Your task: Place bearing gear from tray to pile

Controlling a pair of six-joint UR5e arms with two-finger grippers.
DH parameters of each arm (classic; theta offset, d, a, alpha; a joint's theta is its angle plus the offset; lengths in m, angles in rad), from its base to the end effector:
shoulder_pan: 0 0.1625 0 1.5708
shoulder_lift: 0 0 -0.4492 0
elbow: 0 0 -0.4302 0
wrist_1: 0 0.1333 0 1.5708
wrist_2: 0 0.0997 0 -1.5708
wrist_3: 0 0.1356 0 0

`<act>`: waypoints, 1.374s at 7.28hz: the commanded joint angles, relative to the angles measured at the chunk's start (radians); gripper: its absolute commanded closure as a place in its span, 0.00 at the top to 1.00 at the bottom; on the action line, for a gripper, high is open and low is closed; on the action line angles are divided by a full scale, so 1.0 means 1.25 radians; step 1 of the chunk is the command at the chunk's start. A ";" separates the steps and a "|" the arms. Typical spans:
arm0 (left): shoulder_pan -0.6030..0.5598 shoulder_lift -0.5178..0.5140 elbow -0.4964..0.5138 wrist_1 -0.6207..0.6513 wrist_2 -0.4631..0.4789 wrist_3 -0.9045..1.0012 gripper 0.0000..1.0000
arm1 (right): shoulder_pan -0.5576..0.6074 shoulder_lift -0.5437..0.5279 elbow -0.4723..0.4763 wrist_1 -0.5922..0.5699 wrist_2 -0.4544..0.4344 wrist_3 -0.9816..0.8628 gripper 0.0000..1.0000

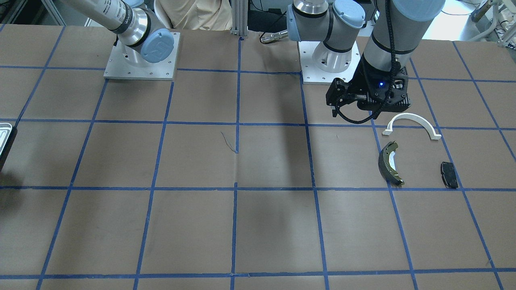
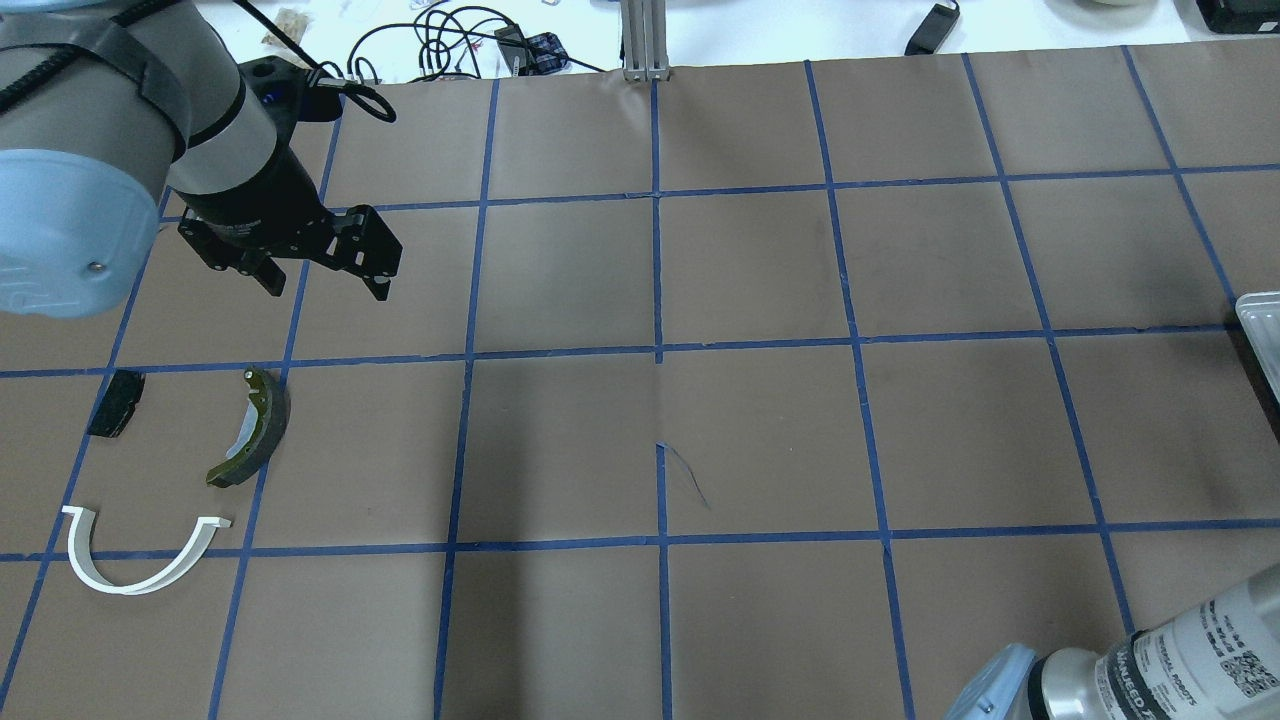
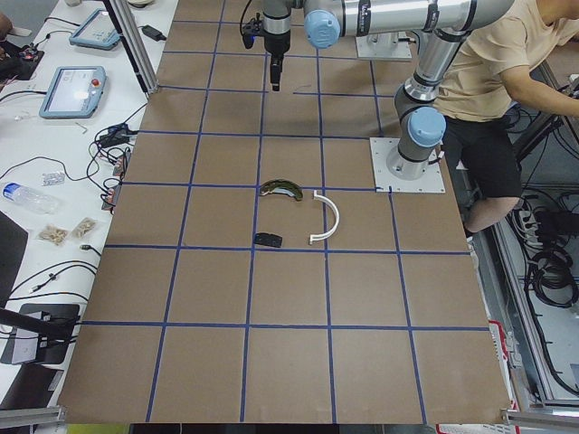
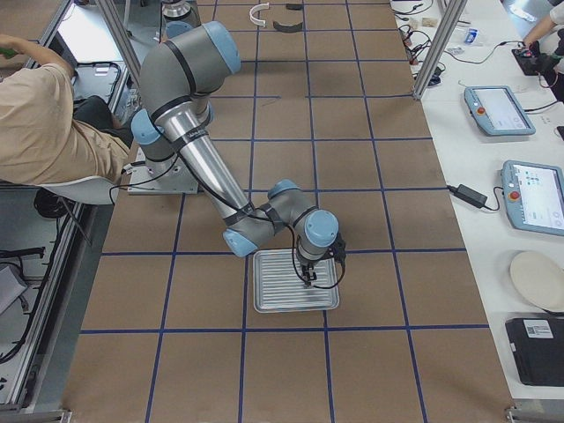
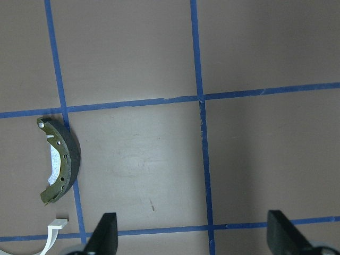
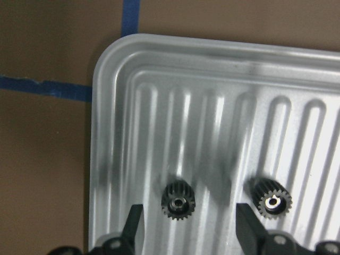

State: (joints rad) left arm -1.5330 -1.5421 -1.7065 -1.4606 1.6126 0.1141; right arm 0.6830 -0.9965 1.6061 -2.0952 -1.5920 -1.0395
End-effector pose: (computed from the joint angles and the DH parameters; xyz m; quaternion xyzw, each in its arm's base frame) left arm -0.1081 -0.5194 0.4304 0.0381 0.9991 0.0000 0.0210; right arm -0.4487 -0.5332 0.1498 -0.0762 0.9961 0.0330 0.0289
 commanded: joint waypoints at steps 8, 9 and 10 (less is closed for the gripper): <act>0.000 0.000 -0.004 0.009 0.000 0.001 1.00 | 0.028 -0.007 -0.001 0.001 0.001 0.067 0.14; 0.002 -0.001 -0.004 0.009 0.001 0.001 1.00 | 0.061 -0.052 0.002 0.008 0.002 0.104 0.14; 0.002 -0.003 -0.003 0.011 0.000 0.002 1.00 | 0.127 -0.096 0.006 0.018 -0.011 0.150 0.14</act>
State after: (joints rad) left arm -1.5314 -1.5436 -1.7117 -1.4489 1.6131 0.1154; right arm 0.7628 -1.0545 1.6100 -2.0848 -1.5937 -0.9143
